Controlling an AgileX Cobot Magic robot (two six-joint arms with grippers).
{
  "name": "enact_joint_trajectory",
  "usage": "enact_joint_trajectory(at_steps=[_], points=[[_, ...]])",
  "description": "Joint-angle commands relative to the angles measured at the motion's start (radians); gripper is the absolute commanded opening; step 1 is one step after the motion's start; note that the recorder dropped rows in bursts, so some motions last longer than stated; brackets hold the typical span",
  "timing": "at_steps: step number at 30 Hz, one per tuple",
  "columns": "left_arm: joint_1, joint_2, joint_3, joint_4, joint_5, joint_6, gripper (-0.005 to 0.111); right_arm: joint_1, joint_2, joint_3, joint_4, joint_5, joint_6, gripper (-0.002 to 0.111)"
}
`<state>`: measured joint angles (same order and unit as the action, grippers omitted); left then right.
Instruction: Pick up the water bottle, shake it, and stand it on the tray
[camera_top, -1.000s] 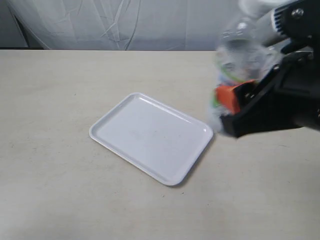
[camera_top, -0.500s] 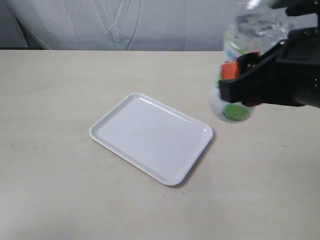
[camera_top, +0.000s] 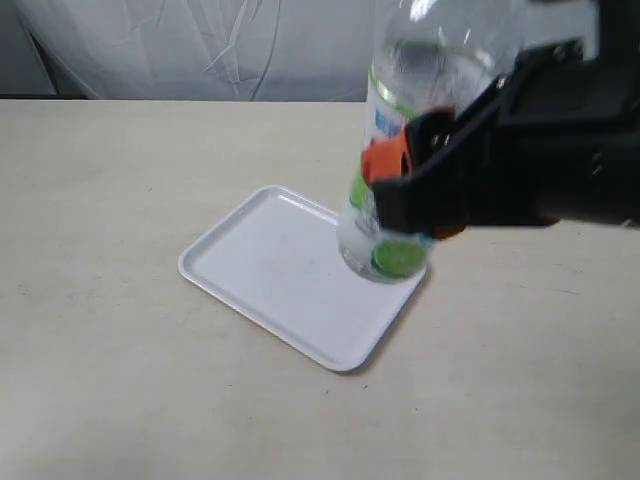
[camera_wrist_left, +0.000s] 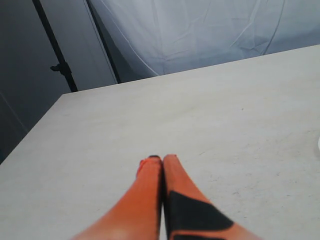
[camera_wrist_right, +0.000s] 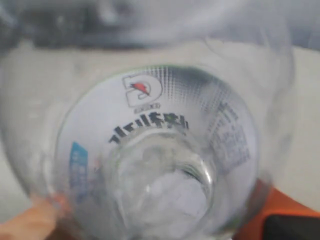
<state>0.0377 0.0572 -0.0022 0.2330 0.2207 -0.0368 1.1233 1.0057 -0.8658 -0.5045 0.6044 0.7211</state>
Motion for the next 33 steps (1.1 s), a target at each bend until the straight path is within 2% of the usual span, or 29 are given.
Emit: enact_joint_trajectory(at_steps=[1,5,10,13,17,24,28,31,33], points=[[0.001,-0.004,0.002,-0.004,-0.013,-0.008,0.0,0.017,0.096,0.079,0.02,0.086,-0.015,-0.001],[0.001,-0.004,0.002,-0.004,-0.013,-0.008,0.0,0.056,0.059,-0.011,0.005,0.093,-0.015,-0.001],[0.001,-0.004,0.002,-0.004,-0.013,-0.008,0.0,0.077,0.014,-0.114,-0.011,0.013,-0.015,-0.001],[0.001,-0.004,0.002,-0.004,-0.013,-0.008,0.0,0.077,0.061,-0.079,-0.002,0.064,-0.015,-0.001],[0.001,-0.004,0.002,-0.004,-0.013,-0.008,0.0,0.077,0.157,0.013,0.102,0.117,-0.066,-0.001],[0.001,-0.004,0.002,-0.004,-0.013,-0.008,0.0,0.077,0.07,-0.114,0.055,0.083,-0.077,-0.001],[0.001,-0.004,0.002,-0.004,-0.013,-0.008,0.0,0.077,0.068,-0.109,0.026,0.067,-0.065,-0.001],[0.001,-0.004,0.002,-0.004,-0.013,-0.008,0.0,0.077,0.127,-0.022,0.157,0.08,-0.08,-0.001],[0.001,-0.004,0.002,-0.004,-0.013,-0.008,0.0,0.077,0.172,0.049,0.243,0.064,-0.158,-0.001]])
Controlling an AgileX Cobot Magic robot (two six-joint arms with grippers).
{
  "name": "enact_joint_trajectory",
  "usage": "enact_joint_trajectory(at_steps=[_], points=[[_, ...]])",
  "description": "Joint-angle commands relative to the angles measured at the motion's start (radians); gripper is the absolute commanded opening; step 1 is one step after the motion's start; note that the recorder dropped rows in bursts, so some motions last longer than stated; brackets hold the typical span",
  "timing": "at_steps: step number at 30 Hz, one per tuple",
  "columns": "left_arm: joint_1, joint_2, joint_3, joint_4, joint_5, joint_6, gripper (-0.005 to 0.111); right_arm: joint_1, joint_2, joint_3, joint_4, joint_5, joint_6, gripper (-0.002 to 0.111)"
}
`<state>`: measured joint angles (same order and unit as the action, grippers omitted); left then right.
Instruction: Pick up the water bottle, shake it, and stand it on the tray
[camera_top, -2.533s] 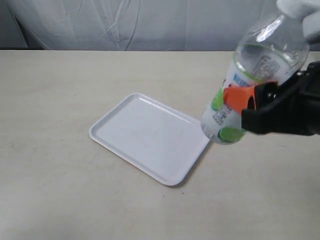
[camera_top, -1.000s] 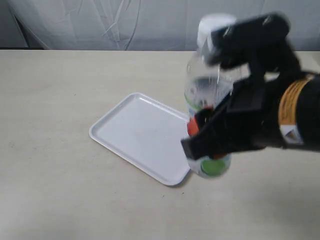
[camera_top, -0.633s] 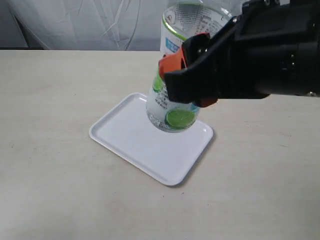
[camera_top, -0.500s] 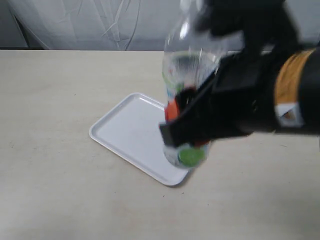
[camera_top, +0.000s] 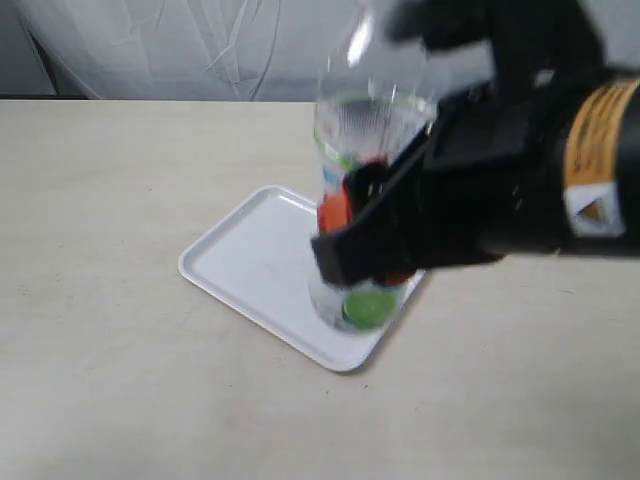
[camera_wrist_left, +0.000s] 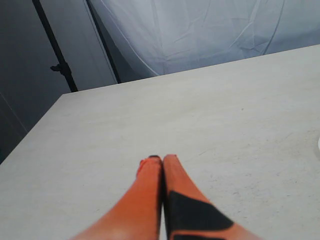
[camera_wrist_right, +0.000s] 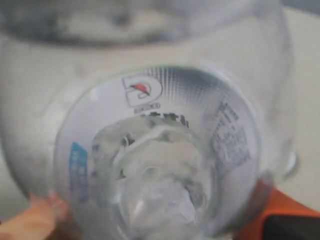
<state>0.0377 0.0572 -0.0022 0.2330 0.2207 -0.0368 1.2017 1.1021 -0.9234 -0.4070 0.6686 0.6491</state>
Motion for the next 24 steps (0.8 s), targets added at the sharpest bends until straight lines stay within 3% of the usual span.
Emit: enact_joint_trajectory(at_steps=[1,5,7,9,12,14,15,17,19,20,22,24], points=[[0.001,-0.004,0.002,-0.004,-0.013,-0.008,0.0,-0.001,0.084,0.125,0.162,-0.003,-0.101,-0.001],[0.001,-0.004,0.002,-0.004,-0.013,-0.008,0.0,-0.001,0.06,0.114,0.211,-0.079,-0.11,-0.001],[0.001,-0.004,0.002,-0.004,-0.013,-0.008,0.0,-0.001,0.035,0.1,0.224,-0.129,-0.209,-0.001],[0.001,-0.004,0.002,-0.004,-0.013,-0.008,0.0,-0.012,0.018,0.075,0.08,-0.088,-0.215,-0.001],[0.001,-0.004,0.002,-0.004,-0.013,-0.008,0.0,-0.06,0.015,0.062,-0.371,0.117,0.235,-0.001],[0.001,-0.004,0.002,-0.004,-0.013,-0.008,0.0,-0.074,0.017,0.062,-0.458,0.214,0.462,-0.001],[0.001,-0.004,0.002,-0.004,-0.013,-0.008,0.0,-0.072,0.017,0.062,-0.422,0.171,0.435,-0.001],[0.001,-0.004,0.002,-0.004,-0.013,-0.008,0.0,-0.048,0.017,0.062,-0.201,-0.019,0.195,-0.001],[0.001,-0.004,0.002,-0.004,-0.013,-0.008,0.0,-0.012,0.017,0.062,0.031,-0.169,-0.265,-0.001],[0.001,-0.004,0.002,-0.004,-0.013,-0.008,0.0,-0.005,0.017,0.062,0.072,-0.18,-0.361,-0.001],[0.001,-0.004,0.002,-0.004,-0.013,-0.008,0.0,-0.03,0.017,0.055,-0.07,-0.154,-0.186,-0.001],[0.001,-0.004,0.002,-0.004,-0.013,-0.008,0.0,-0.068,0.026,0.055,-0.327,-0.07,0.274,-0.001]])
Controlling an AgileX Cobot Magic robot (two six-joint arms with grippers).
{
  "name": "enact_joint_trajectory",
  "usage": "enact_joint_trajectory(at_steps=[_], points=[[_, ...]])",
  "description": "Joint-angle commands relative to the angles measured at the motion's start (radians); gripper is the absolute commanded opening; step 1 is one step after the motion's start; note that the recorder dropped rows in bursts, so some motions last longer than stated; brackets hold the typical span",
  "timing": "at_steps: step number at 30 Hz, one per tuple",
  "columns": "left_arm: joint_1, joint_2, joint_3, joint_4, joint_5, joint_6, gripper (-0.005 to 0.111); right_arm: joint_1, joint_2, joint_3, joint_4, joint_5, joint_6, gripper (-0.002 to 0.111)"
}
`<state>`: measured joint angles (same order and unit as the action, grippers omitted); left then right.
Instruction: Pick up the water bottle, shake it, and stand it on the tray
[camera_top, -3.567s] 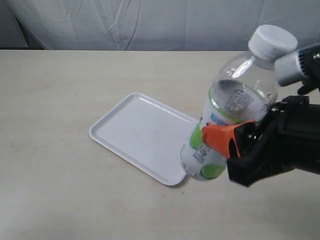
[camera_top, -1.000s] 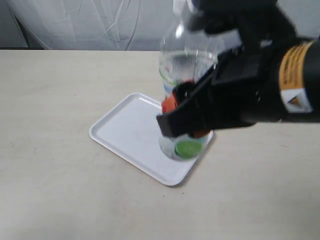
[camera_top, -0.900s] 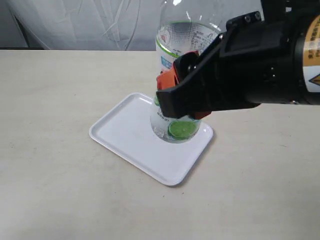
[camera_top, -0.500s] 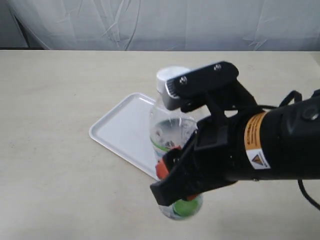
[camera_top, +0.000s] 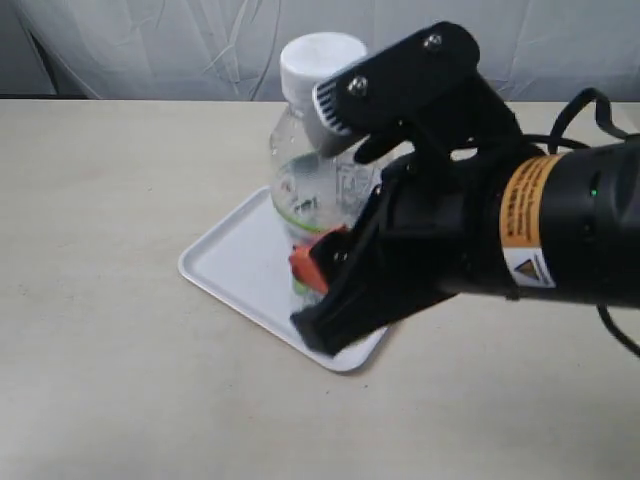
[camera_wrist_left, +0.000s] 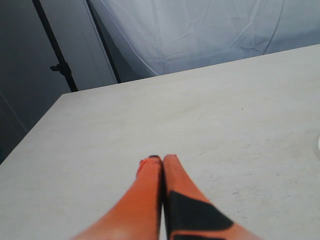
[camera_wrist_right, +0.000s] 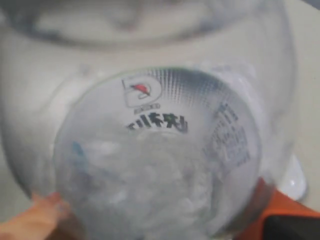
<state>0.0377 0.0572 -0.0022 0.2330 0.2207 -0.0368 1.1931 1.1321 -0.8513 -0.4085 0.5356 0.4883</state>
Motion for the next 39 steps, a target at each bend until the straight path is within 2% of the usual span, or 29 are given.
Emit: enact_joint_trajectory(at_steps=[1,2,3,5,6,8,10,11,12,13,15,16,19,22,25,30,33,37,39], points=[[0.001,-0.004,0.002,-0.004,-0.013,-0.008,0.0,-0.064,0.001,-0.017,-0.377,0.113,0.609,-0.001],[0.001,-0.004,0.002,-0.004,-0.013,-0.008,0.0,-0.064,0.003,-0.017,-0.382,0.124,0.663,-0.001],[0.001,-0.004,0.002,-0.004,-0.013,-0.008,0.0,-0.058,0.011,-0.017,-0.332,0.069,0.612,-0.001],[0.001,-0.004,0.002,-0.004,-0.013,-0.008,0.0,-0.035,0.013,-0.012,-0.165,-0.052,0.396,-0.001],[0.001,-0.004,0.002,-0.004,-0.013,-0.008,0.0,-0.013,0.013,-0.011,-0.05,-0.112,0.173,-0.001],[0.001,-0.004,0.002,-0.004,-0.013,-0.008,0.0,0.004,0.008,-0.024,0.005,-0.081,-0.01,-0.001],[0.001,-0.004,0.002,-0.004,-0.013,-0.008,0.0,-0.021,0.008,-0.043,-0.156,0.031,0.129,-0.001],[0.001,-0.004,0.002,-0.004,-0.013,-0.008,0.0,-0.037,0.008,-0.043,-0.283,0.094,0.299,-0.001],[0.001,-0.004,0.002,-0.004,-0.013,-0.008,0.0,-0.045,0.012,-0.043,-0.426,0.188,0.595,-0.001],[0.001,-0.004,0.002,-0.004,-0.013,-0.008,0.0,-0.045,0.012,-0.043,-0.432,0.194,0.62,-0.001],[0.001,-0.004,0.002,-0.004,-0.013,-0.008,0.0,-0.018,0.008,-0.045,-0.309,0.061,0.41,-0.001],[0.001,-0.004,0.002,-0.004,-0.013,-0.008,0.0,0.007,-0.014,-0.084,-0.253,0.059,0.281,-0.001],[0.001,-0.004,0.002,-0.004,-0.013,-0.008,0.0,0.027,-0.066,-0.151,-0.282,0.082,0.325,-0.001],[0.001,-0.004,0.002,-0.004,-0.013,-0.008,0.0,0.024,-0.009,-0.043,-0.292,0.145,0.369,-0.001],[0.001,-0.004,0.002,-0.004,-0.013,-0.008,0.0,0.024,0.049,0.083,-0.256,0.009,0.381,-0.001],[0.001,-0.004,0.002,-0.004,-0.013,-0.008,0.0,0.024,-0.047,-0.07,-0.404,-0.033,0.383,-0.001],[0.001,-0.004,0.002,-0.004,-0.013,-0.008,0.0,0.024,-0.053,-0.089,-0.425,-0.022,0.407,-0.001],[0.001,-0.004,0.002,-0.004,-0.013,-0.008,0.0,0.024,0.019,0.014,-0.386,-0.059,0.428,-0.001],[0.001,-0.004,0.002,-0.004,-0.013,-0.008,0.0,0.021,0.06,0.068,-0.456,-0.129,0.444,-0.001]])
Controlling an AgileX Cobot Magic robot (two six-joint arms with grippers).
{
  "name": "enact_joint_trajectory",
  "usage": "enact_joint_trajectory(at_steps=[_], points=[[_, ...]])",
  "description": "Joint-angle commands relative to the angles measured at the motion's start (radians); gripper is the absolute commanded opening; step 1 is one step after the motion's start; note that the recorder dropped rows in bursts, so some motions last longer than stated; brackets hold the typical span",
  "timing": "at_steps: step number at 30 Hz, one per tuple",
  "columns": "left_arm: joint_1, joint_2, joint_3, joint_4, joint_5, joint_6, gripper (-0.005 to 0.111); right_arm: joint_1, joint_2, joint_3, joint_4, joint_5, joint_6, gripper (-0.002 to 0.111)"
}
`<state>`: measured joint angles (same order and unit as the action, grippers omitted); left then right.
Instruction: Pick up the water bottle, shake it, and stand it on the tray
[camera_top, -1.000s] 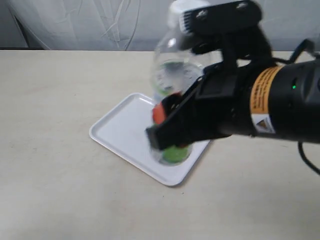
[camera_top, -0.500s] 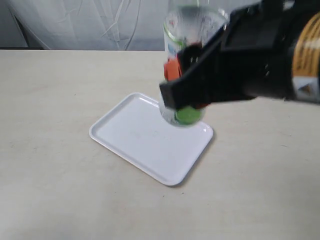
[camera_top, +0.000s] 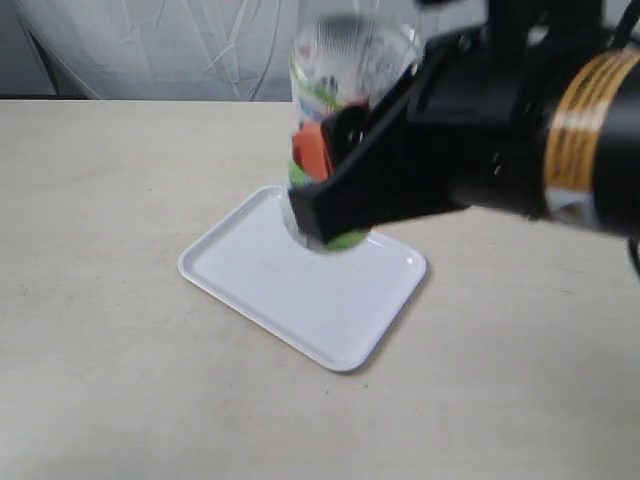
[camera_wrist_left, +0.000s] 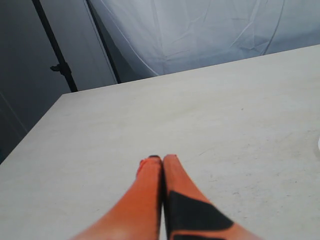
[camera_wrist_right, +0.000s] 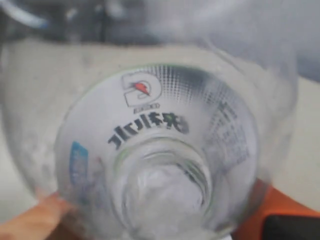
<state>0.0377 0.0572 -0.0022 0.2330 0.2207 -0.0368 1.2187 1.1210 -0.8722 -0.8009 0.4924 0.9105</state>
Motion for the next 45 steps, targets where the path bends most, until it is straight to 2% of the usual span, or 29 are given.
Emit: enact_joint_trajectory(at_steps=[1,3,5,6,7,9,12,14,16,18,19,21,22,25,27,31,35,40,45], points=[[0.001,-0.004,0.002,-0.004,-0.013,-0.008,0.0,-0.007,0.085,0.107,-0.129,-0.141,0.072,-0.001],[0.001,-0.004,0.002,-0.004,-0.013,-0.008,0.0,-0.032,0.108,0.125,-0.316,-0.268,0.228,-0.001],[0.001,-0.004,0.002,-0.004,-0.013,-0.008,0.0,-0.077,0.136,0.122,-0.588,-0.329,0.477,-0.001],[0.001,-0.004,0.002,-0.004,-0.013,-0.008,0.0,-0.101,0.15,0.121,-0.688,-0.3,0.628,-0.001],[0.001,-0.004,0.002,-0.004,-0.013,-0.008,0.0,-0.144,0.189,0.121,-0.909,-0.211,0.897,-0.001],[0.001,-0.004,0.002,-0.004,-0.013,-0.008,0.0,-0.185,0.239,0.108,-0.944,-0.173,1.029,-0.001],[0.001,-0.004,0.002,-0.004,-0.013,-0.008,0.0,-0.196,0.322,0.078,-0.944,-0.192,1.029,-0.001],[0.001,-0.004,0.002,-0.004,-0.013,-0.008,0.0,-0.211,0.366,0.048,-0.944,-0.344,1.1,-0.001],[0.001,-0.004,0.002,-0.004,-0.013,-0.008,0.0,-0.291,0.405,-0.009,-0.944,-0.74,1.124,-0.001],[0.001,-0.004,0.002,-0.004,-0.013,-0.008,0.0,-0.363,0.429,-0.052,-0.931,-0.943,1.115,-0.001],[0.001,-0.004,0.002,-0.004,-0.013,-0.008,0.0,-0.378,0.43,-0.056,-0.906,-0.942,1.066,-0.001],[0.001,-0.004,0.002,-0.004,-0.013,-0.008,0.0,-0.405,0.43,-0.056,-0.733,-0.896,0.81,-0.001],[0.001,-0.004,0.002,-0.004,-0.013,-0.008,0.0,-0.409,0.43,-0.054,-0.525,-0.899,0.58,-0.001],[0.001,-0.004,0.002,-0.004,-0.013,-0.008,0.0,-0.41,0.455,-0.05,-0.234,-0.956,0.32,-0.001],[0.001,-0.004,0.002,-0.004,-0.013,-0.008,0.0,-0.415,0.487,-0.05,-0.168,-1.022,0.291,-0.001],[0.001,-0.004,0.002,-0.004,-0.013,-0.008,0.0,-0.438,0.571,-0.05,-0.168,-1.158,0.24,-0.001],[0.001,-0.004,0.002,-0.004,-0.013,-0.008,0.0,-0.438,0.598,-0.028,-0.034,-1.024,0.041,-0.001],[0.001,-0.004,0.002,-0.004,-0.013,-0.008,0.0,-0.438,0.598,0.054,0.29,-0.977,-0.387,-0.001],[0.001,-0.004,0.002,-0.004,-0.013,-0.008,0.0,-0.438,0.599,0.089,0.382,-0.961,-0.561,-0.001]])
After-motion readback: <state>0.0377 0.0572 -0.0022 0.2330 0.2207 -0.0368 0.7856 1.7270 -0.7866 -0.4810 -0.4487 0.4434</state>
